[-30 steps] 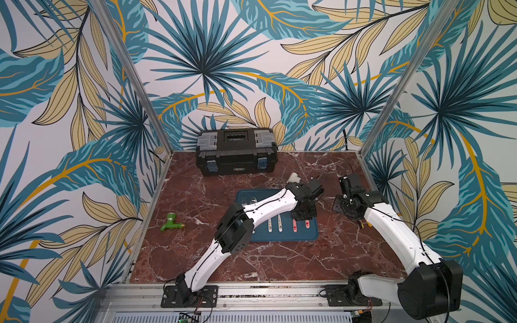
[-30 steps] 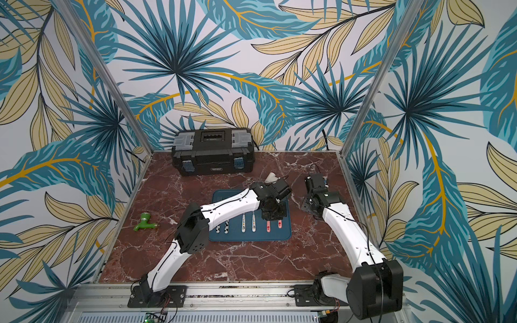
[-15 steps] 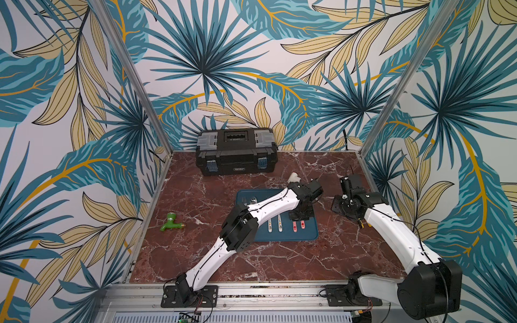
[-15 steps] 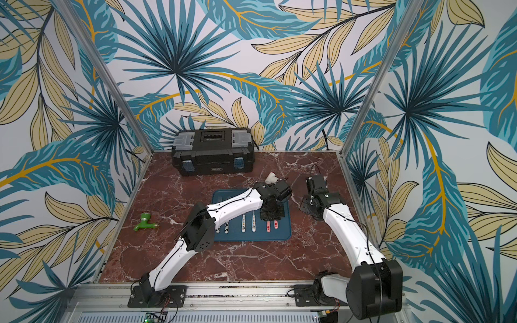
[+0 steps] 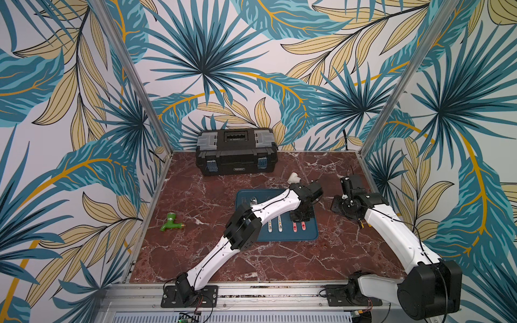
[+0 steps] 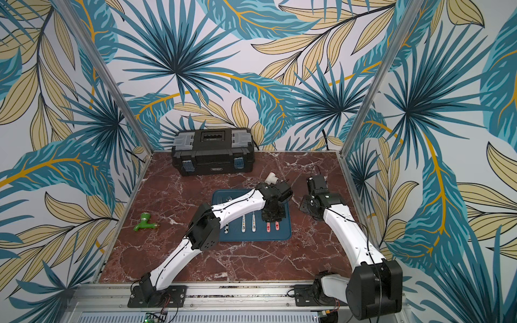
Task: Set the spoon and fork side by side
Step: Place the spoon on the tray.
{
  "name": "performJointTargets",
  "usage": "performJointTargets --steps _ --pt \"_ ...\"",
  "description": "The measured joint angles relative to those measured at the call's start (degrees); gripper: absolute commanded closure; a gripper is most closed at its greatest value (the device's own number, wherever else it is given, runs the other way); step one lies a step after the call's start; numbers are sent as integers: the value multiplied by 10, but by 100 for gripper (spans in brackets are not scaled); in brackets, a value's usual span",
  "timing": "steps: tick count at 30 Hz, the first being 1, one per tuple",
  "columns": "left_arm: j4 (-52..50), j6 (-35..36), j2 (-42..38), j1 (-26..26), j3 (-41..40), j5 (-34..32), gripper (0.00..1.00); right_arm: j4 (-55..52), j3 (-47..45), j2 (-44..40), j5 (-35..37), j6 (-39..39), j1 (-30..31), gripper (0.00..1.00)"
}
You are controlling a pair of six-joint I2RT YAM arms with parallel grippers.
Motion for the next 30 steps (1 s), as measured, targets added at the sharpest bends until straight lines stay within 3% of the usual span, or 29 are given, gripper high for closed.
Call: performJointTargets --steps 12,30 --pt "-6 0 3 -2 7 7 100 1 0 0 -5 0 -2 61" --pt "-6 0 9 0 17 28 85 2 -1 0 -9 0 -5 60"
